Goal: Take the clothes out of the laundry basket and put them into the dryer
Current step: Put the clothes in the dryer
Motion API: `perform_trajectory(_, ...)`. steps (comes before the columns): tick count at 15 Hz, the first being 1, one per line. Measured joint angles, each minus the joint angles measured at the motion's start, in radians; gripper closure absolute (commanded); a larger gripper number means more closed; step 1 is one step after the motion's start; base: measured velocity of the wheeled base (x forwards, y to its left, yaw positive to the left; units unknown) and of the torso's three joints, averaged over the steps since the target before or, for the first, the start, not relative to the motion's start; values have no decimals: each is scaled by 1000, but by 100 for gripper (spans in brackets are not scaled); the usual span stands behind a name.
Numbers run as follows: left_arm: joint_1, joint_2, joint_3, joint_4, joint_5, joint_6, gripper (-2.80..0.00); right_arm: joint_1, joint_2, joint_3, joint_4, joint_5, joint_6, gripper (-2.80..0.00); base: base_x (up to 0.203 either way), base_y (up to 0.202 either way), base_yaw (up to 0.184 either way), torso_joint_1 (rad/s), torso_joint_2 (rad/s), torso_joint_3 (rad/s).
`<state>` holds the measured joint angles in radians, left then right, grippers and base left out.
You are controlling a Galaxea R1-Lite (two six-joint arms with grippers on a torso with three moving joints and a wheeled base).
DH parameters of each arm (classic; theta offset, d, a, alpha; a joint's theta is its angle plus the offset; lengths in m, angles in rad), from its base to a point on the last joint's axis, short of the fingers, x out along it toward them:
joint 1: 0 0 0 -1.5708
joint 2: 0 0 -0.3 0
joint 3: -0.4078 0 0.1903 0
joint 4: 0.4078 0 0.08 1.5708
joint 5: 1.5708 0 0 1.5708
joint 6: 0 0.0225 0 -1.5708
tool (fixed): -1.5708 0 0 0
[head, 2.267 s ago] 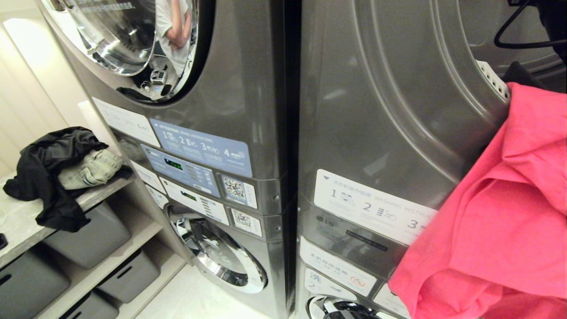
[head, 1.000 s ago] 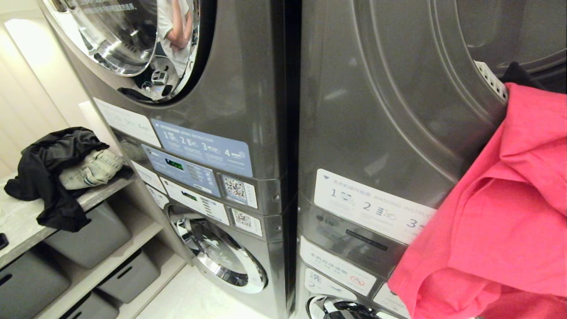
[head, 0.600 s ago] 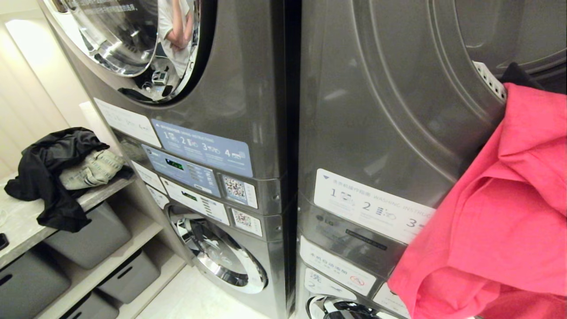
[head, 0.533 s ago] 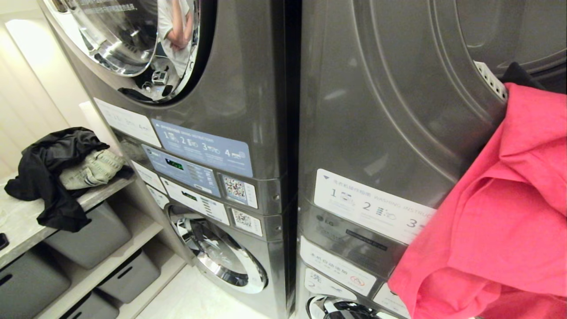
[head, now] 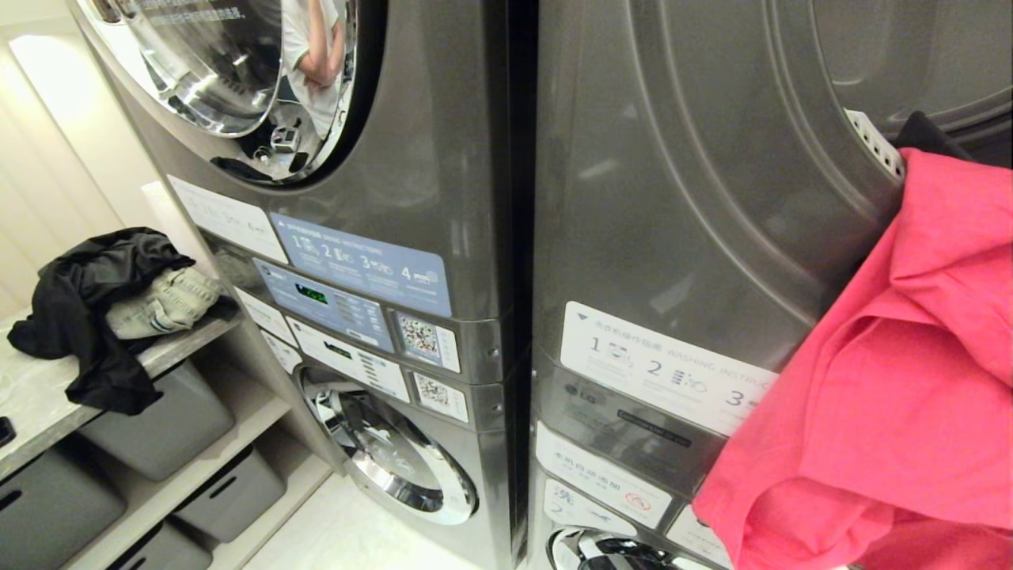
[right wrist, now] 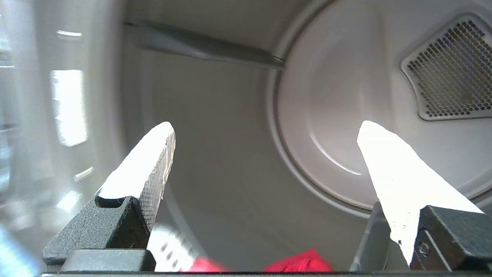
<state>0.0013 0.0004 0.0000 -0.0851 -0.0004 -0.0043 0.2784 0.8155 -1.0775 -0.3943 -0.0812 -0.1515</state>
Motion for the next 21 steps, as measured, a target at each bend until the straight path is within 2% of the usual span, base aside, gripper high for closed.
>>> perform_trajectory(4,0,0,0,0,0,0,0,22,-262,192,189,89,21,-280,0,0,0,0,0,0)
perform_trajectory(8,0,0,0,0,0,0,0,51,-399,347,399,163,39,-280,0,0,0,0,0,0)
perform_trajectory(13,0,0,0,0,0,0,0,74,-404,464,481,170,47,-280,0,0,0,0,0,0)
perform_trajectory(21,0,0,0,0,0,0,0,53,-423,520,691,161,66,-280,0,0,0,0,0,0)
